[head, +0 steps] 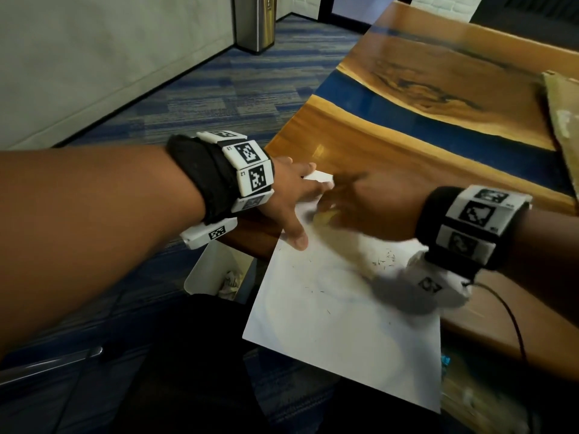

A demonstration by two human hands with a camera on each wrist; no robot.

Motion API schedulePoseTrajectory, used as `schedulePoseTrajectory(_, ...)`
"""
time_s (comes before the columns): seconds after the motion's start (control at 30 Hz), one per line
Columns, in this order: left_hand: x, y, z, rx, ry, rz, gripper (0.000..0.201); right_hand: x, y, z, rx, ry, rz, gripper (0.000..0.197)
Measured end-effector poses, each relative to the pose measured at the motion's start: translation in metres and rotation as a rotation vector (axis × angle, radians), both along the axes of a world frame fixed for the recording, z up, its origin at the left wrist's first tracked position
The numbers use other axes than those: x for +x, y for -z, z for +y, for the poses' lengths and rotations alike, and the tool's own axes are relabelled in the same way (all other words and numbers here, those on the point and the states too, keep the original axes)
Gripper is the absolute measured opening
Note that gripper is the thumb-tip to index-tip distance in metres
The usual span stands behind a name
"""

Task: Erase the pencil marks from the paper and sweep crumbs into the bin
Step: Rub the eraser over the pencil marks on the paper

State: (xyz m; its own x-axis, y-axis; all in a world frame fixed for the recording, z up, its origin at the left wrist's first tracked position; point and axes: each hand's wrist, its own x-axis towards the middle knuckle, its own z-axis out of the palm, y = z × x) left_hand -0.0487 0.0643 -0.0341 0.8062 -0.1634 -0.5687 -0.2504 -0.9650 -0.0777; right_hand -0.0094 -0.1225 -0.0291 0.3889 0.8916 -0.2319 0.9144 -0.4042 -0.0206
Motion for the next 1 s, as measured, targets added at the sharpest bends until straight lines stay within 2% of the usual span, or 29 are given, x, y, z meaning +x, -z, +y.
schedulePoseTrajectory(0.07, -0.001, -0.001, -0.002, 0.018, 0.006, -0.012, 0.122, 0.019, 0.000, -0.003, 0.003, 0.193, -0.108, 0.034)
schedulePoseTrajectory(0.1, -0.001, -0.001, -0.003, 0.018, 0.007, -0.013, 0.121, 0.022, 0.002, -0.005, 0.001, 0.220, -0.123, 0.034)
schedulePoseTrajectory(0.13, 0.000, 0.000, -0.002, 0.013, 0.008, -0.011, 0.120, 0.015, 0.001, -0.005, 0.007, 0.185, -0.097, 0.033)
schedulePoseTrajectory(0.23, 0.001, 0.000, 0.000, -0.010, 0.004, 0.001, 0.119, -0.016, 0.001, -0.002, 0.020, -0.079, 0.053, 0.028)
schedulePoseTrajectory(0.27, 0.001, -0.001, 0.000, -0.005, 0.007, 0.003, 0.119, -0.013, -0.001, -0.002, -0.002, -0.070, 0.062, 0.029)
schedulePoseTrajectory(0.37, -0.001, -0.002, -0.004, 0.017, 0.011, -0.014, 0.120, 0.017, -0.002, -0.003, -0.004, 0.204, -0.069, 0.032)
schedulePoseTrajectory(0.4, -0.001, -0.002, -0.004, 0.016, 0.009, -0.014, 0.121, 0.018, 0.000, -0.004, 0.006, 0.233, -0.095, 0.032)
schedulePoseTrajectory(0.53, 0.001, -0.001, 0.000, -0.034, -0.008, 0.013, 0.119, -0.021, 0.004, 0.005, 0.055, -0.014, 0.084, 0.023)
schedulePoseTrajectory(0.57, 0.001, -0.001, 0.000, -0.034, -0.007, 0.012, 0.119, -0.016, 0.004, 0.006, 0.042, 0.000, 0.075, 0.024)
schedulePoseTrajectory(0.67, -0.002, -0.002, -0.004, 0.003, 0.008, -0.021, 0.123, 0.016, 0.002, 0.002, 0.018, 0.262, -0.091, 0.028)
schedulePoseTrajectory(0.7, -0.002, -0.002, -0.004, 0.005, 0.007, -0.023, 0.124, 0.017, 0.004, 0.002, 0.025, 0.291, -0.106, 0.028)
schedulePoseTrajectory(0.83, 0.001, 0.000, 0.000, -0.033, 0.001, -0.007, 0.118, -0.023, 0.008, 0.017, 0.117, 0.041, 0.122, 0.025)
schedulePoseTrajectory(1.0, 0.000, -0.002, -0.001, 0.008, 0.021, -0.017, 0.122, 0.016, -0.001, 0.005, -0.002, 0.240, -0.085, 0.028)
